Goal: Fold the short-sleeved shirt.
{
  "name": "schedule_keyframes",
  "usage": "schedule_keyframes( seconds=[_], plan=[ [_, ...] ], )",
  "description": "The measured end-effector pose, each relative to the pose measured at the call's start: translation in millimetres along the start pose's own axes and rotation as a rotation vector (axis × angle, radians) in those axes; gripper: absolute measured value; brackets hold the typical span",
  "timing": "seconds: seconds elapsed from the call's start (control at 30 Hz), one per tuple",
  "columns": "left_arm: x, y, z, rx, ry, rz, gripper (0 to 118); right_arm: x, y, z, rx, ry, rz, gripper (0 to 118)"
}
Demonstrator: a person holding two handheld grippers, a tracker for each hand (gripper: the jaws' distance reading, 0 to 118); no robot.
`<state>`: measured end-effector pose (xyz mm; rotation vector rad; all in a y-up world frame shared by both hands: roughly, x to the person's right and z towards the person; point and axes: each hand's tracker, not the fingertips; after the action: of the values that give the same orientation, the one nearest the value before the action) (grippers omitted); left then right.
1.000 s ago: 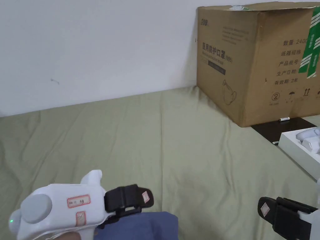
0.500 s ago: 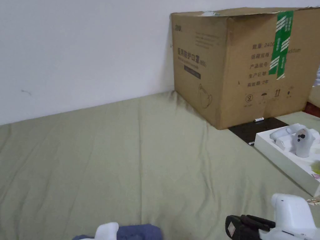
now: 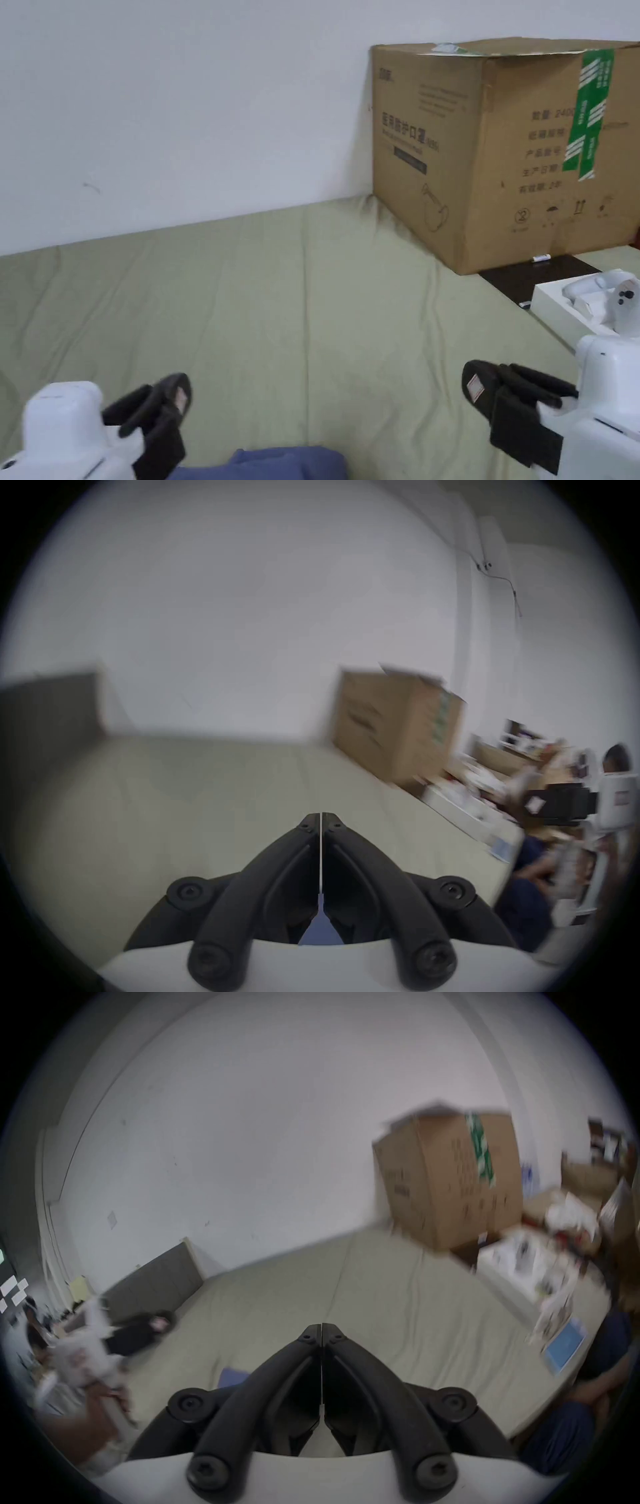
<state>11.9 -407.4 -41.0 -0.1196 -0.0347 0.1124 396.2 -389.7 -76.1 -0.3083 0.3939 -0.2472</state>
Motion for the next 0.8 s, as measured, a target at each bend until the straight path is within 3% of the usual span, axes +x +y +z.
schedule_keyframes(
  seconds=[0.07,0.17,0.23,0.37,0.5,0.6,0.7,0.8],
  plan=[
    [-10,9,37,0.145,0.152,-0.047,1,-15,1,4,0.12,-0.054,0.108,0],
    [-22,-1,76,0.24,0.247,-0.04,1,-26,-20,8,0.333,-0.077,0.207,0],
    [-22,-19,92,0.244,0.309,-0.088,1,-29,-40,2,0.355,-0.114,0.25,0],
    [-24,-38,101,0.186,0.341,-0.088,1,-30,-57,-3,0.268,-0.156,0.156,0],
    [-27,-37,98,0.166,0.331,-0.133,1,-32,-48,2,0.285,-0.178,0.209,0],
    [-31,-31,97,0.163,0.314,-0.124,1,-34,-37,8,0.295,-0.162,0.196,0],
    [-42,-33,96,0.094,0.222,-0.031,1,-41,-30,-18,0.155,-0.014,0.181,0],
    [-50,-43,96,0.035,0.281,-0.038,1,-56,-39,-87,-0.26,0.098,0.172,0]
  ],
)
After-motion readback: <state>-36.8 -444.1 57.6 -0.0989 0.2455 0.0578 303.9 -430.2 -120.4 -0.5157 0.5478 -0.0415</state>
